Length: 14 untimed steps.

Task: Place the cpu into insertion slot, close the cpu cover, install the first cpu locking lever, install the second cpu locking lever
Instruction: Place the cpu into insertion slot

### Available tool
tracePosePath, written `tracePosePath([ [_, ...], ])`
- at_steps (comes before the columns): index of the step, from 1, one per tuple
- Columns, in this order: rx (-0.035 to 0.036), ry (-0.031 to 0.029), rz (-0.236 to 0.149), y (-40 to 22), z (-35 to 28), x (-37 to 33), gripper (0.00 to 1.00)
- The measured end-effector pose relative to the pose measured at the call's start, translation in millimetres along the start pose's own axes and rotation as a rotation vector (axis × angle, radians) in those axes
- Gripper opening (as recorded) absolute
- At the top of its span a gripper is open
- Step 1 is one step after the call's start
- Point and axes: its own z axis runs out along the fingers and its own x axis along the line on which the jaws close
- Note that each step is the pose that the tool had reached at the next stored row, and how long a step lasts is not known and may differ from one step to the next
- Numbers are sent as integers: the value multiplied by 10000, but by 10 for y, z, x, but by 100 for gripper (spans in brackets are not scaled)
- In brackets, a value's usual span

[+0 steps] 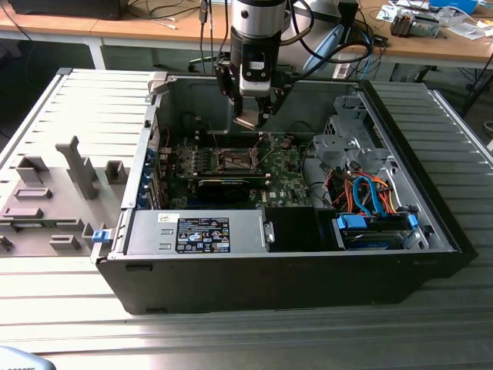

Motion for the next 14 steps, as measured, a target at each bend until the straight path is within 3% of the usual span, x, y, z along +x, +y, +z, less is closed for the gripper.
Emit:
tracePosePath([
  [14,-5,-21,242,0,0,0,54],
])
